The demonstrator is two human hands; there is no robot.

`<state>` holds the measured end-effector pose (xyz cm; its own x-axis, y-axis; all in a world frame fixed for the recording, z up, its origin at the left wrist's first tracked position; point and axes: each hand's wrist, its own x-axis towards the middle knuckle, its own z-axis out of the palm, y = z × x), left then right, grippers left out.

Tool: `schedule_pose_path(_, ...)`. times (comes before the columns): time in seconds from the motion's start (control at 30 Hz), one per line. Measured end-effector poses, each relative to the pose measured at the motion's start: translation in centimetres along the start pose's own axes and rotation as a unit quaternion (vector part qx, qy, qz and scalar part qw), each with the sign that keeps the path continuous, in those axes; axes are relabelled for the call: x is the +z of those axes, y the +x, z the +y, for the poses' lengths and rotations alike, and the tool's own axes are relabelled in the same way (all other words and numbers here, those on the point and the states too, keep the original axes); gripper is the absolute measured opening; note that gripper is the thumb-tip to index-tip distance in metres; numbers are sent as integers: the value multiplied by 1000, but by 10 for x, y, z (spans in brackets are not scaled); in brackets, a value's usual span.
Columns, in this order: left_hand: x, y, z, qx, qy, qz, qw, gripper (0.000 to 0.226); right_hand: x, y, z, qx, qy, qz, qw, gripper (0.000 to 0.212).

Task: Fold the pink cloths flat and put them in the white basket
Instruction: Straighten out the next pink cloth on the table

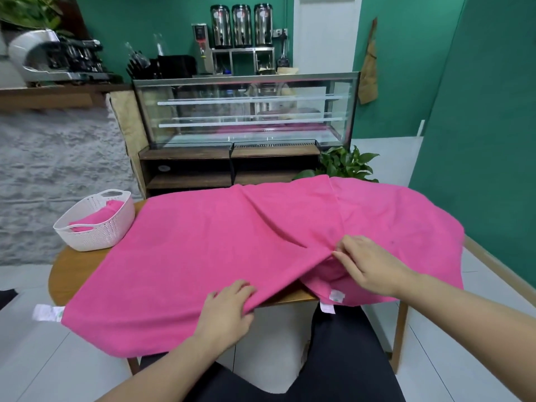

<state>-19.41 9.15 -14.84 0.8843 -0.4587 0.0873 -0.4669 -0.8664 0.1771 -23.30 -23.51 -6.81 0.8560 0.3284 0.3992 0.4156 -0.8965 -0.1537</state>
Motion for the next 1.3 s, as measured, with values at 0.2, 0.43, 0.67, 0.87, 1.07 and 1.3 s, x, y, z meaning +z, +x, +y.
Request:
schedule_pose_path(0.2, -29, 3, -18, -124, -88, 80, 985, 30, 8, -9, -10, 122, 172, 54, 976, 16)
schedule_pose_path(0.43, -58, 5, -37, -104, -129, 88, 982, 45, 3, -3, -23, 116, 54, -100, 987, 65)
schedule_pose_path(0.67, -77, 2, -50, -21, -74, 108, 991, 34, -10, -4, -18, 54, -171, -152, 972, 21)
schedule_pose_path(0.87, -85, -10, -66, 6, 6, 207, 978, 32, -28, -14, -2, 48, -168, -125, 977, 12)
schedule_pose_path(1.07, -92, -14, -51, -43, -101, 140, 984, 33, -24, -13, -3, 27, -35, -193, 980, 26)
schedule_pose_path(1.3, -97, -12, -42, -29, -100, 97, 990, 36, -25, -12, -31, 67, 101, -245, 962, 13)
